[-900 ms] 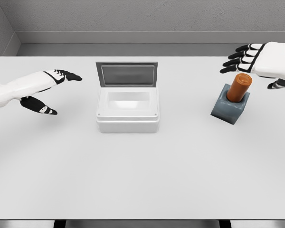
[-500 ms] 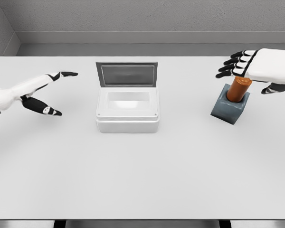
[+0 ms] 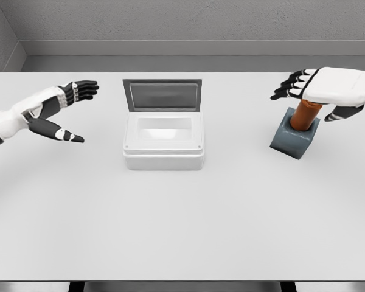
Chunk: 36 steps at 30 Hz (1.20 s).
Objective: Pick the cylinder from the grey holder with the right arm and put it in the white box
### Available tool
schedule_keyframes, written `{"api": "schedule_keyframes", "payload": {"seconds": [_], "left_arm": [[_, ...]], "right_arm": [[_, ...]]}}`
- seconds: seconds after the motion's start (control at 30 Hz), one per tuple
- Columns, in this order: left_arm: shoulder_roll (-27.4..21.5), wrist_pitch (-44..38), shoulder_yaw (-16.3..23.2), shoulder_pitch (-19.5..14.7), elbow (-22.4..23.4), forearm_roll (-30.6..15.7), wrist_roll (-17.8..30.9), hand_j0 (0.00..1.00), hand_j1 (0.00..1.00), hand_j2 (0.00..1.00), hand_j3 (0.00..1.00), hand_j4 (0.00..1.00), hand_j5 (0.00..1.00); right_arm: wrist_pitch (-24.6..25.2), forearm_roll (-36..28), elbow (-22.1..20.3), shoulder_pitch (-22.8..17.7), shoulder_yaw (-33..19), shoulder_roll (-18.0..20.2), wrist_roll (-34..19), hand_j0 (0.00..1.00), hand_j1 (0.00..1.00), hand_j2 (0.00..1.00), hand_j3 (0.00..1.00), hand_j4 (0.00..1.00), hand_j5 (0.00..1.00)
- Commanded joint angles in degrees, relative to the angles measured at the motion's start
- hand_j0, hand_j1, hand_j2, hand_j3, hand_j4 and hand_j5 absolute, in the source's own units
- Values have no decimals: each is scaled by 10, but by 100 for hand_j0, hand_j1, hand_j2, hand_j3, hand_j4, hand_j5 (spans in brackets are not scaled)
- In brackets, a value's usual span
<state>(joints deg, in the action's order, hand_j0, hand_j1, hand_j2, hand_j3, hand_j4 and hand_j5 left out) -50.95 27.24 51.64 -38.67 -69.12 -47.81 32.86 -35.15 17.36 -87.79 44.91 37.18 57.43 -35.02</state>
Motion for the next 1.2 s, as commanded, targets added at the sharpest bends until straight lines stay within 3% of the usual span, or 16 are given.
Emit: {"api": "schedule_keyframes", "payload": {"seconds": [0.0, 0.17, 0.7, 1.17], "left_arm": [[5, -8, -1, 0, 0, -7, -2, 100, 100, 100, 100, 100, 100], [22, -14, 6, 0, 2, 38, -3, 100, 100, 100, 100, 100, 100], [17, -20, 3, 0, 34, 34, -1, 100, 100, 100, 100, 100, 100], [15, -17, 3, 0, 36, 39, 0, 100, 100, 100, 100, 100, 100]], "right_arm": [[1, 5, 10, 0, 10, -9, 0, 100, 100, 100, 100, 100, 100], [1, 6, 29, 0, 16, -12, 0, 100, 100, 100, 100, 100, 100], [1, 14, 73, 8, 18, -37, 0, 100, 100, 100, 100, 100, 100], [1, 27, 97, 14, 25, -48, 0, 100, 100, 100, 100, 100, 100]]}}
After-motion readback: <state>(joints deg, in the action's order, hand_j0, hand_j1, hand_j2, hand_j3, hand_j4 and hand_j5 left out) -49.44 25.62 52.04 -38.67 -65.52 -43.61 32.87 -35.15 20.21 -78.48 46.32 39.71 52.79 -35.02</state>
